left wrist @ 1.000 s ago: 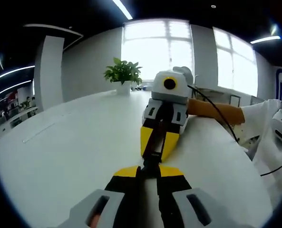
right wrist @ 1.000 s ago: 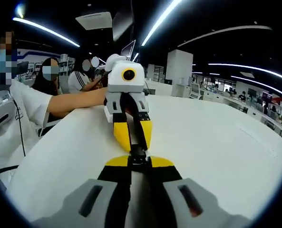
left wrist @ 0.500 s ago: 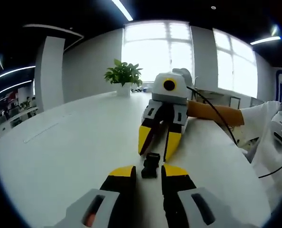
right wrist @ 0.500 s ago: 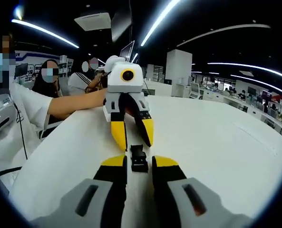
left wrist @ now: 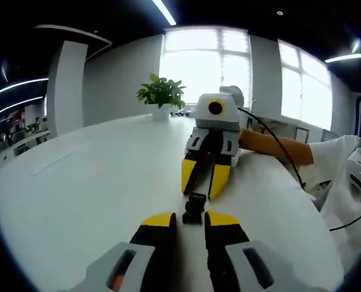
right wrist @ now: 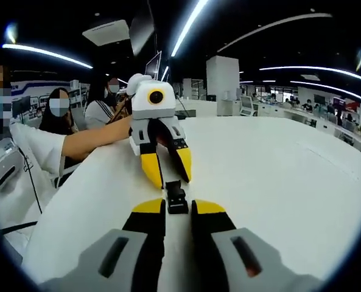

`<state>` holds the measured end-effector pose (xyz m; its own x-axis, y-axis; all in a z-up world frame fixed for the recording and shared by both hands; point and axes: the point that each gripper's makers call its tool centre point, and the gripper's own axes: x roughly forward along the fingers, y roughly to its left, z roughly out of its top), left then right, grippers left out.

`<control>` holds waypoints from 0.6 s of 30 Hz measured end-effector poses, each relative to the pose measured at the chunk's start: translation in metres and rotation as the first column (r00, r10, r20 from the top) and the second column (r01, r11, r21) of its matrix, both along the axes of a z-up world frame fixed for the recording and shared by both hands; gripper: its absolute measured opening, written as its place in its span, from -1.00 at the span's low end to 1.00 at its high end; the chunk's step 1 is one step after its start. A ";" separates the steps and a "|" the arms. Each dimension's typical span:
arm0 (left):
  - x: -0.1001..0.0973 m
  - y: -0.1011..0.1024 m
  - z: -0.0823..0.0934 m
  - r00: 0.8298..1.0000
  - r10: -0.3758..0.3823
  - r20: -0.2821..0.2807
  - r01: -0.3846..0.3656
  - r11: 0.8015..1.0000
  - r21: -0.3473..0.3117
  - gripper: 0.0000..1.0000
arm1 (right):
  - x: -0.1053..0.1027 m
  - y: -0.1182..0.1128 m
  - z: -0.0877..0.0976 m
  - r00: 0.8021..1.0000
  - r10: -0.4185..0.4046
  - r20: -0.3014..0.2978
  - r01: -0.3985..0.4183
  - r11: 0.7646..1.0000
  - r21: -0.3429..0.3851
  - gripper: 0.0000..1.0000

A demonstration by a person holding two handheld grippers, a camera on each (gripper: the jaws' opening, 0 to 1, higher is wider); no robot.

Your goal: Snap the two parts of the plastic buckle together until the buckle closes and remains connected.

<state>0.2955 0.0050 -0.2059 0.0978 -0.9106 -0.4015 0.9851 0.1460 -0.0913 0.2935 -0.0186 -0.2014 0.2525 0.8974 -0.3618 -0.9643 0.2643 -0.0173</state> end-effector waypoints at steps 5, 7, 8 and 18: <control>0.000 0.001 0.000 1.000 -0.002 -0.009 0.002 1.000 0.004 -0.69 | -0.005 0.000 0.000 1.000 -0.001 0.009 0.001 1.000 -0.001 -0.70; -0.001 0.001 0.000 1.000 -0.002 -0.006 0.002 1.000 0.005 -0.76 | -0.007 0.001 0.000 0.999 -0.003 0.034 0.004 1.000 -0.010 -0.74; -0.001 0.001 0.000 1.000 -0.003 -0.007 0.003 1.000 0.004 -0.76 | -0.008 0.001 0.001 0.999 -0.002 0.034 0.003 1.000 -0.010 -0.74; 0.000 0.001 0.000 1.000 -0.006 -0.015 0.007 1.000 0.010 -0.77 | -0.017 0.003 0.000 0.997 0.024 0.069 -0.023 1.000 -0.008 -0.77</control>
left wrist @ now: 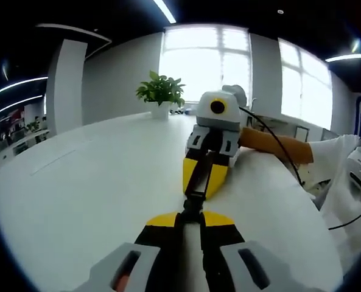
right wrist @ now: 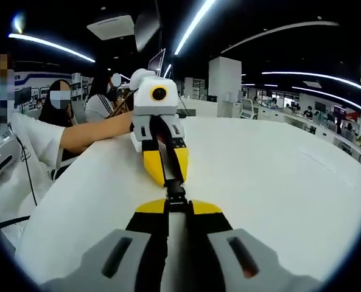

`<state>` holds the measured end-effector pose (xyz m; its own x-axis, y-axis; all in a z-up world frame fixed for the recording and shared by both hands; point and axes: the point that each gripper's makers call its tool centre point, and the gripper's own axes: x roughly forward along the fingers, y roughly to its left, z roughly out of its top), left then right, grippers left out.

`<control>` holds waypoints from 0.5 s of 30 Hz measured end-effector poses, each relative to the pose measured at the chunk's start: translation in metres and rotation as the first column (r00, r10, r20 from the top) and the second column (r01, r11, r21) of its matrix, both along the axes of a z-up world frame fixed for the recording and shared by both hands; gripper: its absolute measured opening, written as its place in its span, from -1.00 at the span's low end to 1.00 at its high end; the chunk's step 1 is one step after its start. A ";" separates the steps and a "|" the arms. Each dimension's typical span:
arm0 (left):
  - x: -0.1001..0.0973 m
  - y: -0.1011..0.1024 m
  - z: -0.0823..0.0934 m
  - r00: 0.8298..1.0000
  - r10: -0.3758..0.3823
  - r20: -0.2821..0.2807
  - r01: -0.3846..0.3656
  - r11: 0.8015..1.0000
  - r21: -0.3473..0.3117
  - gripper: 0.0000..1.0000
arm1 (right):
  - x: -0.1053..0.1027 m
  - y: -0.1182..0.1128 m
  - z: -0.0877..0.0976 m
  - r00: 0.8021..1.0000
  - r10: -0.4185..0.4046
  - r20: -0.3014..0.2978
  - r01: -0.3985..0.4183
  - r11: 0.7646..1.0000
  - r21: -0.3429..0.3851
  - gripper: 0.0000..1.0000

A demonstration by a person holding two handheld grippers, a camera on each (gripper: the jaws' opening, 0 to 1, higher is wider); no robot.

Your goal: Snap the two parts of the plastic buckle together until the buckle closes and remains connected.

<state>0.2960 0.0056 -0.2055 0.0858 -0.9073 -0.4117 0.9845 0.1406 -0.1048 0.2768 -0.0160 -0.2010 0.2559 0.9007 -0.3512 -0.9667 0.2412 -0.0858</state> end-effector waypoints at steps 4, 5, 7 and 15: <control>-0.001 0.000 0.000 1.000 -0.008 0.006 0.008 1.000 0.005 -0.78 | 0.001 0.000 0.001 0.999 0.020 0.029 -0.020 1.000 -0.007 -0.77; 0.000 -0.001 0.000 1.000 -0.010 0.019 0.010 1.000 0.012 -0.78 | 0.001 0.001 0.002 0.999 0.020 0.034 -0.019 1.000 -0.011 -0.78; -0.002 0.000 0.000 0.999 -0.021 0.028 0.021 1.000 0.020 -0.78 | -0.001 0.002 0.002 0.999 0.028 0.041 -0.027 1.000 -0.015 -0.78; -0.007 0.003 -0.001 0.998 -0.045 0.043 0.044 0.999 0.029 -0.78 | -0.002 0.005 0.000 0.998 0.053 0.029 -0.053 0.998 -0.021 -0.79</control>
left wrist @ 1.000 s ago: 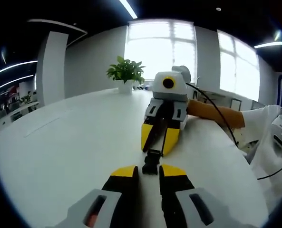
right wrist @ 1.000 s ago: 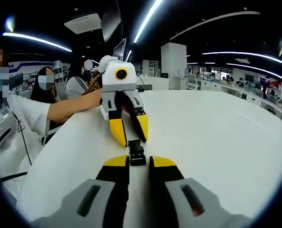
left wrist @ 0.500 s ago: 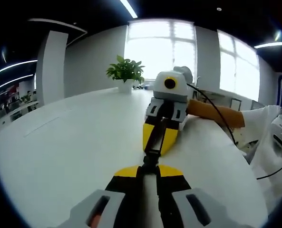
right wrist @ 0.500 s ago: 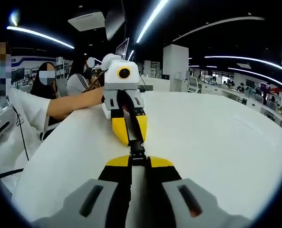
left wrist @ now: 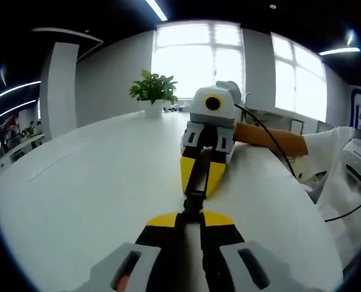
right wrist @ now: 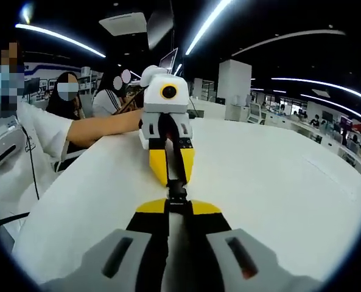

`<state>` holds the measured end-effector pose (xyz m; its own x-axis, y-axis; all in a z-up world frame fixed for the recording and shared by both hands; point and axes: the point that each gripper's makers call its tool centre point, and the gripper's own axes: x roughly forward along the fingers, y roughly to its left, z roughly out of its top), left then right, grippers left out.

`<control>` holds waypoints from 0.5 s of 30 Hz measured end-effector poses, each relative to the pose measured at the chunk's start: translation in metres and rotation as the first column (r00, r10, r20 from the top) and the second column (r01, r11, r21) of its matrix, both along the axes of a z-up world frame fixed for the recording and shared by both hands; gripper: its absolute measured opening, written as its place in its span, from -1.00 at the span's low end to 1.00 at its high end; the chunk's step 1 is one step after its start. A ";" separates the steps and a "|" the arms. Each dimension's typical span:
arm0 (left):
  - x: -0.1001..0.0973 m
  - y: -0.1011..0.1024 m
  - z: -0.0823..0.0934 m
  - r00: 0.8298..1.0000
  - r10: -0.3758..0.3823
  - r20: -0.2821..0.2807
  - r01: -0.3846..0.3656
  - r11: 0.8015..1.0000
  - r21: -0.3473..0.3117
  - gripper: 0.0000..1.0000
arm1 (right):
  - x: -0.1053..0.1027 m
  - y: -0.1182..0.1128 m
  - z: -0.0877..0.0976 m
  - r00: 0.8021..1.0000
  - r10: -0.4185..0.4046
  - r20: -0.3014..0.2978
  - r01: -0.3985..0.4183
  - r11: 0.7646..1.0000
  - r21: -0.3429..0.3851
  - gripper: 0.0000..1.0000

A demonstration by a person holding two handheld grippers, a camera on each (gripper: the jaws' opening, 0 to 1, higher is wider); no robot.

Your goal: Snap the two parts of the plastic buckle together until the buckle closes and remains connected.

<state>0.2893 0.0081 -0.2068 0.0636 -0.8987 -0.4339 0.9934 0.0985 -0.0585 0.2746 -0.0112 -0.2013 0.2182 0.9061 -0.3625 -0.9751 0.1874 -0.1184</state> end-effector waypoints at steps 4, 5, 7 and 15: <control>-0.003 0.000 0.000 1.000 -0.010 0.003 0.010 1.000 0.004 -0.78 | -0.003 0.001 0.000 1.000 0.012 0.005 -0.012 1.000 -0.005 -0.79; -0.003 0.001 0.001 1.000 -0.009 0.001 0.009 1.000 0.005 -0.78 | -0.003 0.002 0.000 1.000 0.014 0.008 -0.014 1.000 -0.005 -0.79; -0.002 0.002 0.001 1.000 -0.013 -0.005 0.013 1.000 0.003 -0.78 | -0.003 0.002 0.000 1.000 0.016 0.007 -0.016 1.000 -0.005 -0.79; -0.003 0.002 -0.001 1.000 -0.008 -0.002 0.008 1.000 0.008 -0.79 | 0.006 0.001 0.001 1.000 0.010 0.004 -0.010 1.000 -0.003 -0.79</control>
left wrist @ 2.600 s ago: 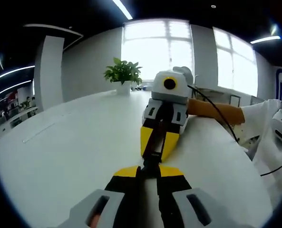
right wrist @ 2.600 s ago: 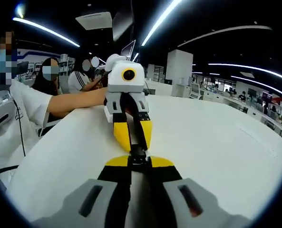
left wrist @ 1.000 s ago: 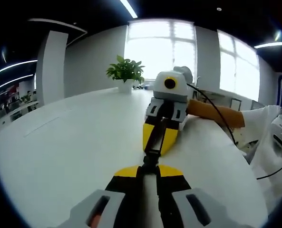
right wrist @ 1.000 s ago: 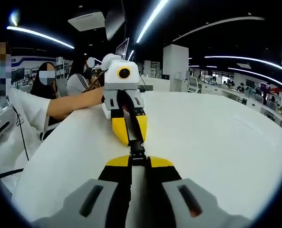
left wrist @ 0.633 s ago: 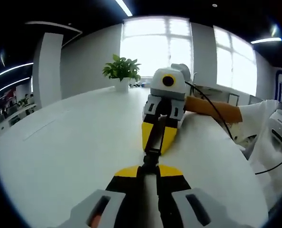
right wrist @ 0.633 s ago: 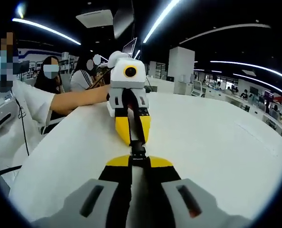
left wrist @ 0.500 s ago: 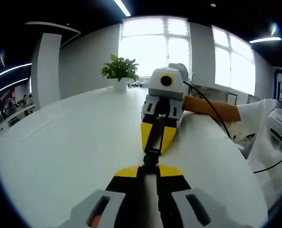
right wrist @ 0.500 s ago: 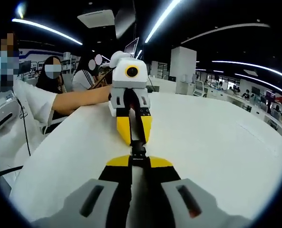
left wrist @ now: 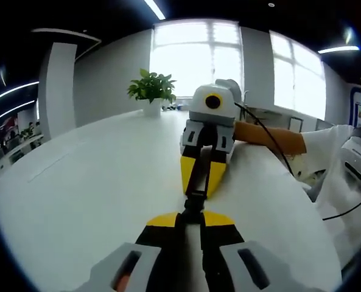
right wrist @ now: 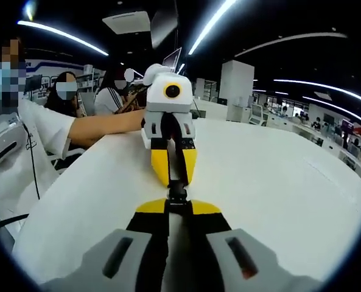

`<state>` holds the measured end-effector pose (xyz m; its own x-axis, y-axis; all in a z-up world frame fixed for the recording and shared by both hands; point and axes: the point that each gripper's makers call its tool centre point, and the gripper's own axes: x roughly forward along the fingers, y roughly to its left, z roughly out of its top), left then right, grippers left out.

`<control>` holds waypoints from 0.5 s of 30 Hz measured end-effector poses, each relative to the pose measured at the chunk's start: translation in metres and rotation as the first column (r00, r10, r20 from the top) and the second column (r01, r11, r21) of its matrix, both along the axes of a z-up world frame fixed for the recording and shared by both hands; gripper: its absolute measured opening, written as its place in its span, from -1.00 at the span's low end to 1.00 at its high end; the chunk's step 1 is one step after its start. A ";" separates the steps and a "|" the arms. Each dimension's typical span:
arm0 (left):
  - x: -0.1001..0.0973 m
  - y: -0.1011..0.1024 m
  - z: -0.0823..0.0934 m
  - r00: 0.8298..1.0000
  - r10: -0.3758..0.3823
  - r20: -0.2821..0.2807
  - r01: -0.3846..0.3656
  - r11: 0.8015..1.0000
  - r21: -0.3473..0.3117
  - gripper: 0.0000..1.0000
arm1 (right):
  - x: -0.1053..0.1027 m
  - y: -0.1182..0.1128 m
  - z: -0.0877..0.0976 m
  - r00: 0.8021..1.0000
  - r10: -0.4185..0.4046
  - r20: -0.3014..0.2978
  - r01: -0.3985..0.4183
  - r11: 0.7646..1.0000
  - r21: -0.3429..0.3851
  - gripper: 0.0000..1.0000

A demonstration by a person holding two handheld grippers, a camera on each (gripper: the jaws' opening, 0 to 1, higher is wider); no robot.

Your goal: Snap the two parts of the plastic buckle together until the buckle closes and remains connected.

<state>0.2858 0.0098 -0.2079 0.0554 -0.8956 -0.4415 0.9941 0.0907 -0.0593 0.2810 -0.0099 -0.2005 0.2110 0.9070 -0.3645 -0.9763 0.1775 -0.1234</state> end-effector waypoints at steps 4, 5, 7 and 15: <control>0.000 0.000 0.000 1.000 0.002 -0.002 -0.002 1.000 -0.003 -0.79 | 0.002 0.000 0.000 1.000 -0.001 -0.004 0.001 1.000 0.002 -0.79; -0.001 0.000 0.000 1.000 -0.004 -0.005 0.004 1.000 -0.004 -0.79 | 0.002 0.000 0.000 1.000 0.002 -0.009 -0.002 1.000 0.003 -0.79; -0.002 0.000 0.000 1.000 -0.004 -0.017 0.004 1.000 -0.012 -0.80 | 0.003 0.000 0.000 1.000 0.001 -0.017 0.000 1.000 0.005 -0.79; -0.003 -0.001 0.000 1.000 -0.004 -0.019 0.004 1.000 -0.014 -0.80 | 0.005 0.001 0.000 1.000 -0.008 -0.015 0.008 1.000 0.006 -0.80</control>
